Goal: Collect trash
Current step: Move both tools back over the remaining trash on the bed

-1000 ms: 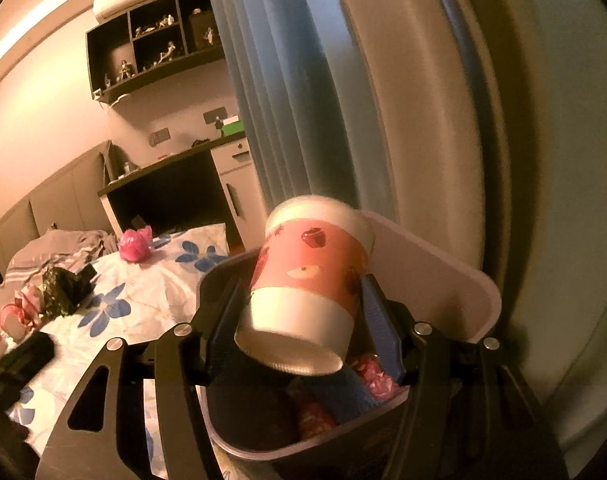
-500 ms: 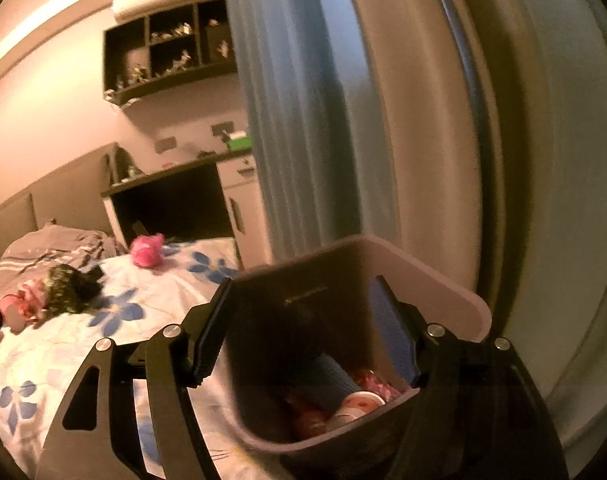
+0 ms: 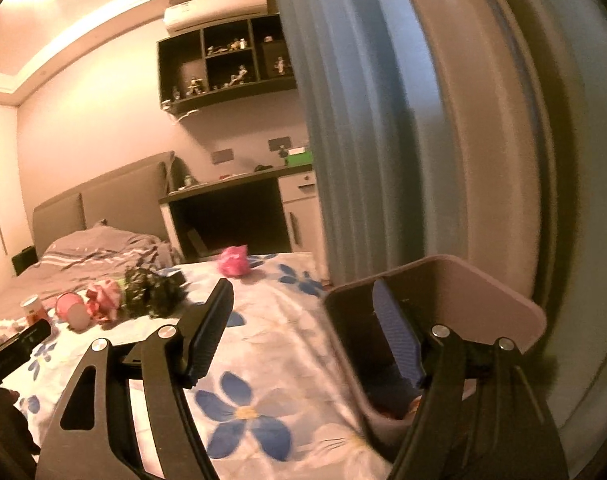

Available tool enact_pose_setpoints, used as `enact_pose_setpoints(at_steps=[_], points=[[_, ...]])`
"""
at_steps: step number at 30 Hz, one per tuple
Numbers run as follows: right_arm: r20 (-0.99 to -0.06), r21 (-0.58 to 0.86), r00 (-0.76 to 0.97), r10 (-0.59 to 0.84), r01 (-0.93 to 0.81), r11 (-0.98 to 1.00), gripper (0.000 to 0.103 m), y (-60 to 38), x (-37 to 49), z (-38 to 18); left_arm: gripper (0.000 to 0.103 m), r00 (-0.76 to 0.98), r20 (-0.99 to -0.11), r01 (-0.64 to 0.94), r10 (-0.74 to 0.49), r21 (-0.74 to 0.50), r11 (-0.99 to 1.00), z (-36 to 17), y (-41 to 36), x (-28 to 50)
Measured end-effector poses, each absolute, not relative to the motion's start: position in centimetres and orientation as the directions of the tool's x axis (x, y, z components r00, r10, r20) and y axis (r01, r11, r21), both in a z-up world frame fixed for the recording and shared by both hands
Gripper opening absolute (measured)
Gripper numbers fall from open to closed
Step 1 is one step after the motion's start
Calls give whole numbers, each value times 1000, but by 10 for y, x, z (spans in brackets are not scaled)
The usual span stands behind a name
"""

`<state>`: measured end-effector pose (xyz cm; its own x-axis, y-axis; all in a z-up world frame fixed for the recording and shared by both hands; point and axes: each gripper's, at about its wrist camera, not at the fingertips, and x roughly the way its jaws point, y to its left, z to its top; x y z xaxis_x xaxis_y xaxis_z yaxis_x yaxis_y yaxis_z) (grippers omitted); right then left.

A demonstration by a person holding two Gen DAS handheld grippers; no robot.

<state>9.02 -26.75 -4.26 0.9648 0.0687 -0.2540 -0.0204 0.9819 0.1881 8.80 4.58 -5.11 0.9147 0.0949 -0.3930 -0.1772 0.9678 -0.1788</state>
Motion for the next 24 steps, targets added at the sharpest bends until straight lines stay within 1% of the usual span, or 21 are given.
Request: enact_pose_setpoints(at_steps=[13,24], points=[[-282,148,945,165,-127,981,71,-205,109,-43,97,896,-397,-293,201,-188,937,-52,107,72],[-349,132,905,244,-211,969,71,-142,169,-54,97,873,-400,-375,280,-183,909,-53,151,66]])
